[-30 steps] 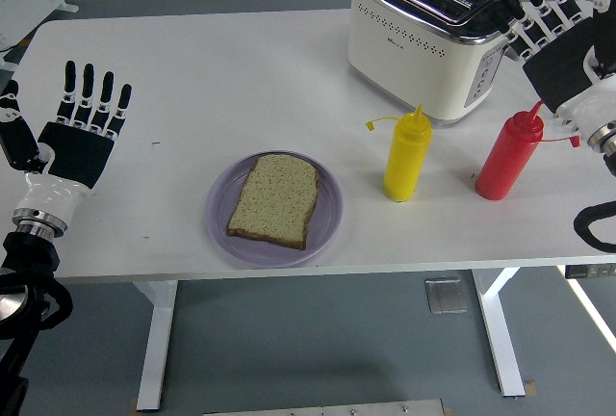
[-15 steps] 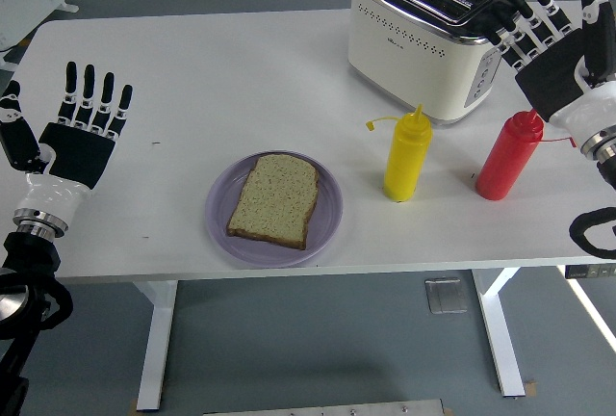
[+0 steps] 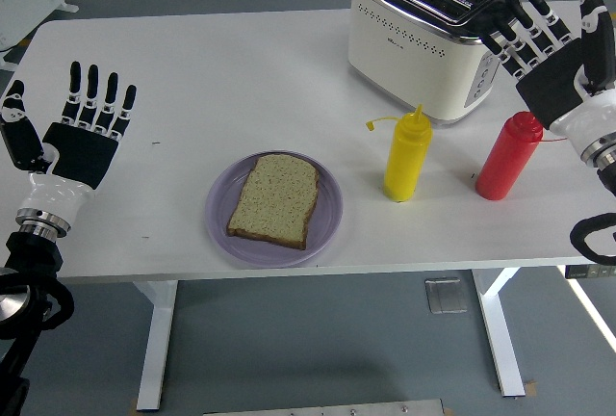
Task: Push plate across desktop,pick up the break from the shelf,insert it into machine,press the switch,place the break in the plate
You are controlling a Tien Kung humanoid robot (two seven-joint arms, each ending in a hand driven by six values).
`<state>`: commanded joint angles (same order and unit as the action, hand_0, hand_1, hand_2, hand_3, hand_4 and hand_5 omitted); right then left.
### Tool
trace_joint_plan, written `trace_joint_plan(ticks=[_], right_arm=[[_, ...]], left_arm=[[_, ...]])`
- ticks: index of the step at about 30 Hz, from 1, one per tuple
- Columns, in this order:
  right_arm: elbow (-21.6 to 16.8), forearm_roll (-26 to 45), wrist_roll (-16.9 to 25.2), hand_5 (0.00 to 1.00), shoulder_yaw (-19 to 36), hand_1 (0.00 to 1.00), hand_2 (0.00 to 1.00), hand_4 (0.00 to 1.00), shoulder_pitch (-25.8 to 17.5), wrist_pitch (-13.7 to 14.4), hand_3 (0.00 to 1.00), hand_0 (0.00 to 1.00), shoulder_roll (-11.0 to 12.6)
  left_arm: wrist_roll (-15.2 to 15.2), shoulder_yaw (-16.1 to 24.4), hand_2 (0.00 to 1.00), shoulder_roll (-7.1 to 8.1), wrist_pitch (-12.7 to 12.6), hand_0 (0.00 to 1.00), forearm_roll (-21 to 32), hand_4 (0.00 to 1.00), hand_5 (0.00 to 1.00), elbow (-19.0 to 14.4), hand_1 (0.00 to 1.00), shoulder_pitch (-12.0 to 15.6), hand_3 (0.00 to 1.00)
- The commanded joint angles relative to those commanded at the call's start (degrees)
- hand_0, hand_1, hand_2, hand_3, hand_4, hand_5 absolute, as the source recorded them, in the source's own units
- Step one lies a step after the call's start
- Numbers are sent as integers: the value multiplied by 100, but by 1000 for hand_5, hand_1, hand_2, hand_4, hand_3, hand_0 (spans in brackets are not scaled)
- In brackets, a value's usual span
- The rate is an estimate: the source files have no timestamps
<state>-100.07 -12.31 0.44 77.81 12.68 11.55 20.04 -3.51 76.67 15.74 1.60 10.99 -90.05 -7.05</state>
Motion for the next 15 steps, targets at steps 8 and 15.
trace_joint_plan(ticks=[8, 15], right_arm=[[2, -29, -4, 642, -10, 737, 718, 789, -19, 10, 691, 794, -16], [-14, -55, -4, 637, 15, 735, 717, 786, -19, 17, 690, 793, -14]], left_arm=[[14, -33, 662, 14, 2, 773, 0, 703, 998, 7, 713, -9, 681], [21, -15, 662, 14, 6, 772, -1, 705, 998, -3, 713, -8, 682]])
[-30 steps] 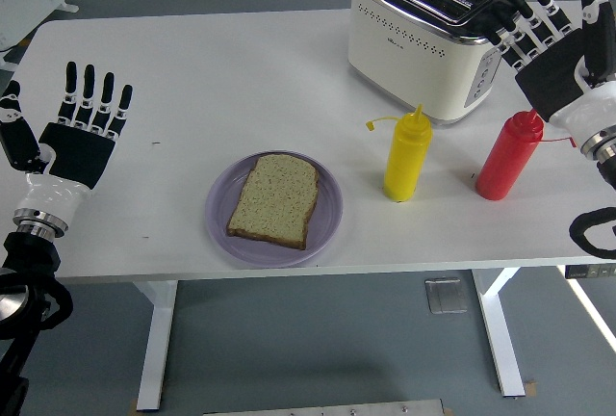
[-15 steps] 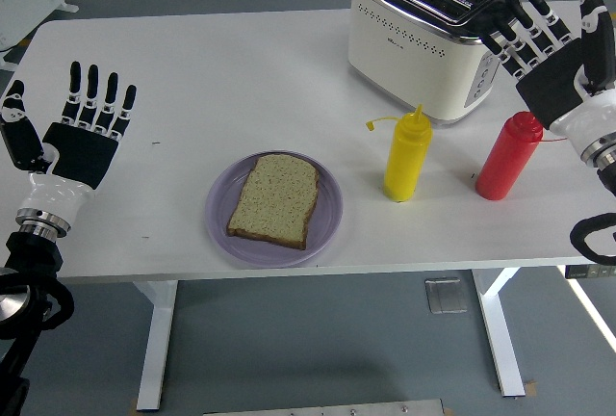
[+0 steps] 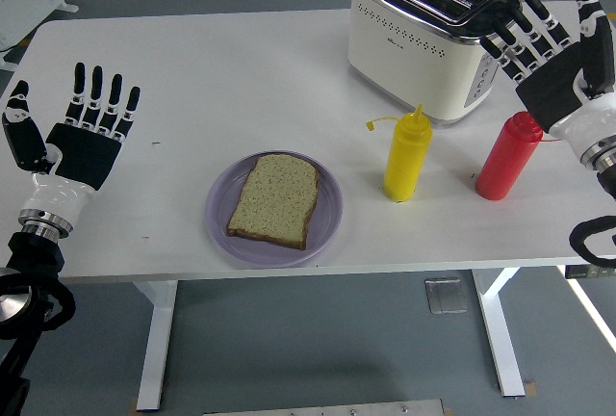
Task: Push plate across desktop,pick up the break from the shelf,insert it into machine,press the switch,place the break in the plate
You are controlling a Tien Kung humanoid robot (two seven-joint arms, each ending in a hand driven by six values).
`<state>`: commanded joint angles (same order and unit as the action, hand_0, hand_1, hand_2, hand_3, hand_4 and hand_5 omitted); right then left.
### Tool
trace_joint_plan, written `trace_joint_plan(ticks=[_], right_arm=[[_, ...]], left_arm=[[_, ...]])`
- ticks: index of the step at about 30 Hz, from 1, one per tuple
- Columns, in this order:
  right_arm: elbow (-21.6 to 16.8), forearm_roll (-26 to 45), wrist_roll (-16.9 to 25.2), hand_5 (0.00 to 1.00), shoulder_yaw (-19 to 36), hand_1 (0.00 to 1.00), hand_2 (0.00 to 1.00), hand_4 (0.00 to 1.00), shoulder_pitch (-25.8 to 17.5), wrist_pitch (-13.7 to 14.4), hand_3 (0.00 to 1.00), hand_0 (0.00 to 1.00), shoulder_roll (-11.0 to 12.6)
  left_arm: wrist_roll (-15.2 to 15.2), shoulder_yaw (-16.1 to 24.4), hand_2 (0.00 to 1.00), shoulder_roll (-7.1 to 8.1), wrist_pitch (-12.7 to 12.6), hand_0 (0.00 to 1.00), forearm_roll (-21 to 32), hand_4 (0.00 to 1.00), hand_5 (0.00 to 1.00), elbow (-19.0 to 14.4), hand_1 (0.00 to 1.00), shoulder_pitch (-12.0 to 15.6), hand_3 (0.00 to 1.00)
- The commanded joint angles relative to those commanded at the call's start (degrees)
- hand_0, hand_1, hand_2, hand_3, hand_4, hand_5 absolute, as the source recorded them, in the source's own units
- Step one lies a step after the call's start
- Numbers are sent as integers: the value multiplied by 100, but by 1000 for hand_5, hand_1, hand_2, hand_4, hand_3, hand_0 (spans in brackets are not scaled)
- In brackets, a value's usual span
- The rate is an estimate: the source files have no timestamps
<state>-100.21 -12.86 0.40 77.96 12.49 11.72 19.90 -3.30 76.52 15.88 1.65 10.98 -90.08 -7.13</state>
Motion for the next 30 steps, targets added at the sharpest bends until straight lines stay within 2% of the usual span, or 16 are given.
trace_joint_plan(ticks=[30], right_arm=[[-3, -106, 19, 616, 13, 730, 714, 773, 63, 50, 683, 793, -63]], left_arm=[[-24, 65, 661, -16, 1, 773, -10, 722, 998, -101, 709, -17, 684]])
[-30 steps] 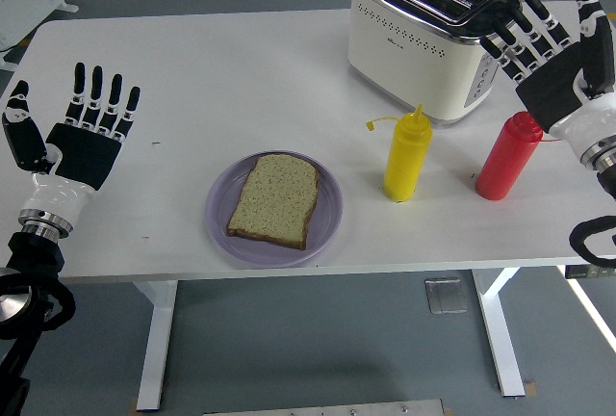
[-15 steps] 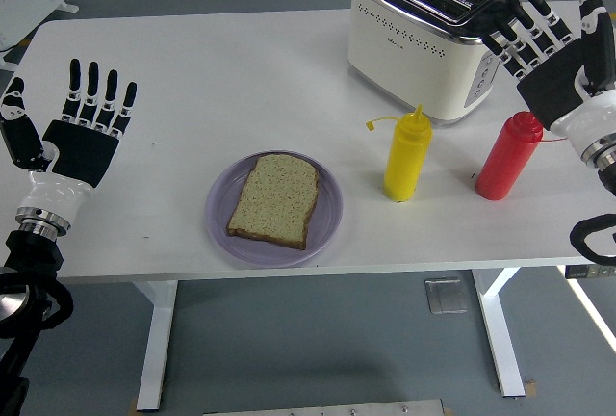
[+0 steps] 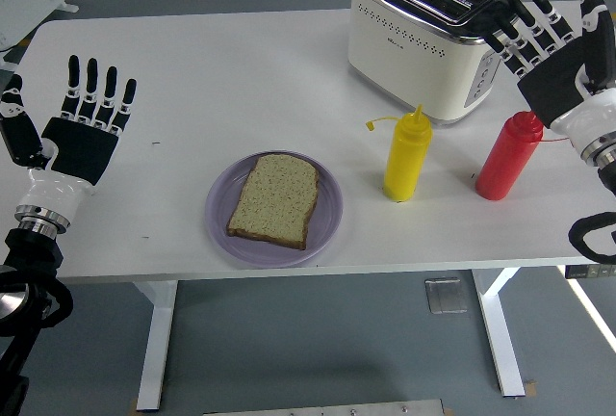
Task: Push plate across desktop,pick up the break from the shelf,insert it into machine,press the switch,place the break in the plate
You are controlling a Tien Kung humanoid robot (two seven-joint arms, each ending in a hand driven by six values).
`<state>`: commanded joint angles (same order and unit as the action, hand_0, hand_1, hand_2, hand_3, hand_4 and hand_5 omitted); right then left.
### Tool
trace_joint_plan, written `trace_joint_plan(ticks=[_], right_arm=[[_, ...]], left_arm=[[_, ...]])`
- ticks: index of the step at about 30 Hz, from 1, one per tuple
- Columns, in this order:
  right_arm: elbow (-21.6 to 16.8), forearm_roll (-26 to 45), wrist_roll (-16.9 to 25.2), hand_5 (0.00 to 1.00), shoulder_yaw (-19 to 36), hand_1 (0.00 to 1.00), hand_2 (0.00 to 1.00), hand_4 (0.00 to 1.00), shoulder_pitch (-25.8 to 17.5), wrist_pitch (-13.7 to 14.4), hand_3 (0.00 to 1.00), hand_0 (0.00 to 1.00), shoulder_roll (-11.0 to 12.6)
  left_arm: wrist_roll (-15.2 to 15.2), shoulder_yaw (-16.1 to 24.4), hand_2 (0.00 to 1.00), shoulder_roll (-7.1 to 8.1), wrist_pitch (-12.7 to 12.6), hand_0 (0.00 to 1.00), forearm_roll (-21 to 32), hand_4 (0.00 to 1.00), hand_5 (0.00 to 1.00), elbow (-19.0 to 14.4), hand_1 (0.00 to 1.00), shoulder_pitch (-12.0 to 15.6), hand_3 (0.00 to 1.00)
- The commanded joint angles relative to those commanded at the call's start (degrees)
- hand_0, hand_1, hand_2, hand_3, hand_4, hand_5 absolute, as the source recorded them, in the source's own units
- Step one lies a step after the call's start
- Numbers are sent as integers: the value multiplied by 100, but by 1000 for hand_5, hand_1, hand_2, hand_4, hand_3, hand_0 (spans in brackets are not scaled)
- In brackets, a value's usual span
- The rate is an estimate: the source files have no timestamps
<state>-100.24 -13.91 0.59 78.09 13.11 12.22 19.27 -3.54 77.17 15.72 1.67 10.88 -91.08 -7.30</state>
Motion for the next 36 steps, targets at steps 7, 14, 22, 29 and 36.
trace_joint_plan(ticks=[7, 14, 22, 29, 36], right_arm=[[-8, -51, 4, 615, 3, 730, 713, 771, -4, 18, 682, 793, -7], [-31, -68, -2, 610, 10, 729, 713, 767, 2, 21, 682, 793, -6], [-60, -77, -14, 605, 31, 729, 712, 764, 1, 23, 682, 792, 1], [-86, -84, -23, 600, 51, 729, 713, 758, -5, 24, 682, 791, 4], [-97, -93, -29, 599, 51, 729, 712, 756, -2, 27, 682, 790, 3]], left_arm=[[-5, 5, 661, 5, -1, 773, -50, 724, 998, -7, 709, 16, 684], [0, -19, 661, 1, 1, 773, -55, 725, 998, -8, 708, 12, 684], [5, -20, 661, 8, -1, 773, -58, 726, 998, -16, 708, 6, 684], [11, -29, 661, 17, -1, 773, -54, 725, 998, -39, 709, -1, 682], [7, -27, 661, 23, -12, 773, -65, 722, 998, -46, 709, -6, 682]])
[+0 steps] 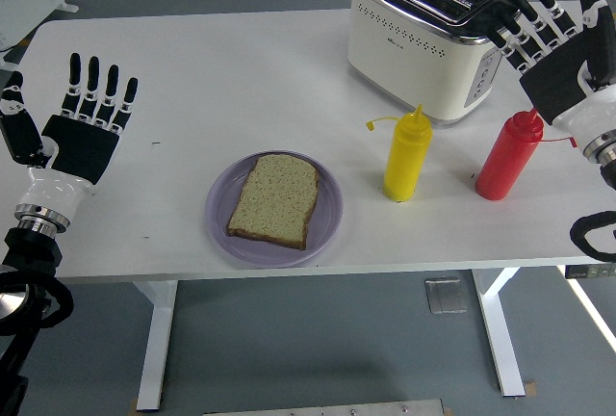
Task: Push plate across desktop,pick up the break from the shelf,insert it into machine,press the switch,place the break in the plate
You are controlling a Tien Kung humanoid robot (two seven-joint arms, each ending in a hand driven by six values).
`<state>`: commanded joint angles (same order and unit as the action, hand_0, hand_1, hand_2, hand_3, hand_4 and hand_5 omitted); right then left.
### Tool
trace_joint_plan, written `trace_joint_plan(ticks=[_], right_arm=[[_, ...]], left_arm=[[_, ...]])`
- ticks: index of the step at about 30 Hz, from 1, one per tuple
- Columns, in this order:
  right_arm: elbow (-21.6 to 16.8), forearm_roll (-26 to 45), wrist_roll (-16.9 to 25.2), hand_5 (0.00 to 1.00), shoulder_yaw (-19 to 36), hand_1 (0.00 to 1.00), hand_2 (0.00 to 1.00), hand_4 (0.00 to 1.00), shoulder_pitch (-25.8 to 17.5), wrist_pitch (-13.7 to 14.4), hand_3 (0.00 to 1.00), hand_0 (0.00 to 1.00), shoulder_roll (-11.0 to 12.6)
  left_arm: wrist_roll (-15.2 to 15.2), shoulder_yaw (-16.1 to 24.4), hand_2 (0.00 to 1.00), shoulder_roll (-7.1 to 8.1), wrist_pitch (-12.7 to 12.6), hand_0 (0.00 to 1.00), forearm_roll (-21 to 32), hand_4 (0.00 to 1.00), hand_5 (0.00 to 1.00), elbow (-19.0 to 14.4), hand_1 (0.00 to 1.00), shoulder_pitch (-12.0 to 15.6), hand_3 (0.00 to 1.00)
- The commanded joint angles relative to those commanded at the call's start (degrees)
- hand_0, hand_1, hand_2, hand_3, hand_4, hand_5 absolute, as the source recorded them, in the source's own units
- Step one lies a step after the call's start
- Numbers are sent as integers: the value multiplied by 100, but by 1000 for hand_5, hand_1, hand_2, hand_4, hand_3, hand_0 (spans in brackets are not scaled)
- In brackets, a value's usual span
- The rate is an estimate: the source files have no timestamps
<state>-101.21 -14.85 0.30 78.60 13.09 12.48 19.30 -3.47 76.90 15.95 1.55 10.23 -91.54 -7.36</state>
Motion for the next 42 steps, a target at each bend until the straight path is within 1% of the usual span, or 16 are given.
trace_joint_plan(ticks=[23, 42], right_arm=[[5, -15, -8, 598, -35, 718, 709, 755, -5, 21, 681, 785, 22], [-68, -33, -9, 603, -40, 707, 703, 754, -2, 44, 672, 782, 54]], left_arm=[[-21, 19, 657, -1, -50, 772, -58, 709, 998, -40, 700, 17, 677], [-16, 21, 644, 2, -66, 773, -86, 702, 998, -28, 694, 28, 667]])
